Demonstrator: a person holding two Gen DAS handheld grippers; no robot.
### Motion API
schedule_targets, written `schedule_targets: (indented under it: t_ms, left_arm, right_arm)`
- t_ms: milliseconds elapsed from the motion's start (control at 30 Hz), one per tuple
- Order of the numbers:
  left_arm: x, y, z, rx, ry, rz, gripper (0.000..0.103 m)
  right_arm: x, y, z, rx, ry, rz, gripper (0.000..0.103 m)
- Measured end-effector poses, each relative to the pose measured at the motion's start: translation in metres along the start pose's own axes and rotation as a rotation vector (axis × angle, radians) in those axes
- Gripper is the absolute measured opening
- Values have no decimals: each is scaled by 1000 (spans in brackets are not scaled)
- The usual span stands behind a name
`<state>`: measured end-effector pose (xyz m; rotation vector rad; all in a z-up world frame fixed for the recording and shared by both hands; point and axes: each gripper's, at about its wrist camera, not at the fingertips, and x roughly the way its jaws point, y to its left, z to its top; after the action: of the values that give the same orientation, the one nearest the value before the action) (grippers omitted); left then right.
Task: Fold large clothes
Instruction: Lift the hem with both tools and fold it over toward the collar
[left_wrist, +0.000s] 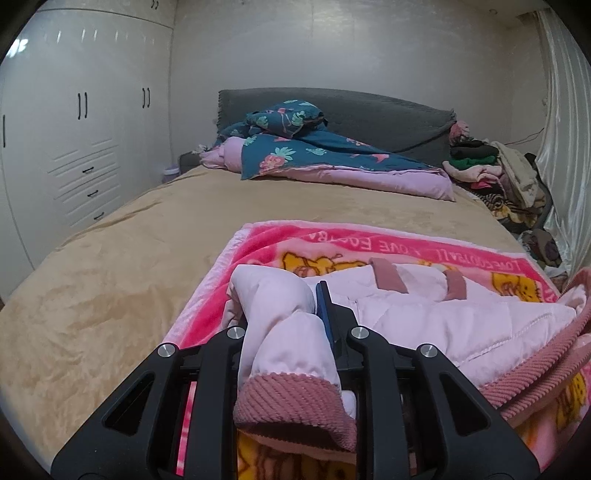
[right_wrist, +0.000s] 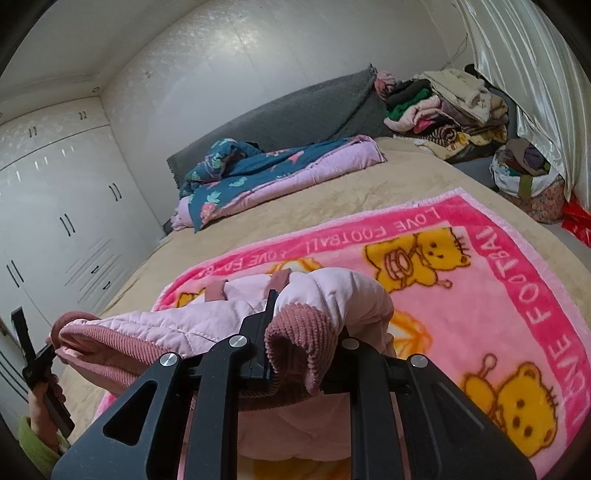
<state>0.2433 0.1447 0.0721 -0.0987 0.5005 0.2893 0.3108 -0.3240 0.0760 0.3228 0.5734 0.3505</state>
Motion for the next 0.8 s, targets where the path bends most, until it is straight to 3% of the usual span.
schedule_targets:
  t_ms: [267,467,567,600,800]
  left_arm:
    - [20,-5,-2,-10,-2,24,15]
    - [34,-5,-4,-30,2,21,15]
    - [39,-5,-6,-37,8,23,15]
    - [40,-5,-6,-39,7,22,15]
    - [44,-5,-8,-56,3,13,16]
  right_arm:
    - [30,-13,5,40,42,4,16]
    - [46,-24,9,109,81,54,23]
    - [53,-28,11,153,87,111,36]
    - [54,-29,11,167,88,132,47]
    - [52,-23,14,165,47,144,82]
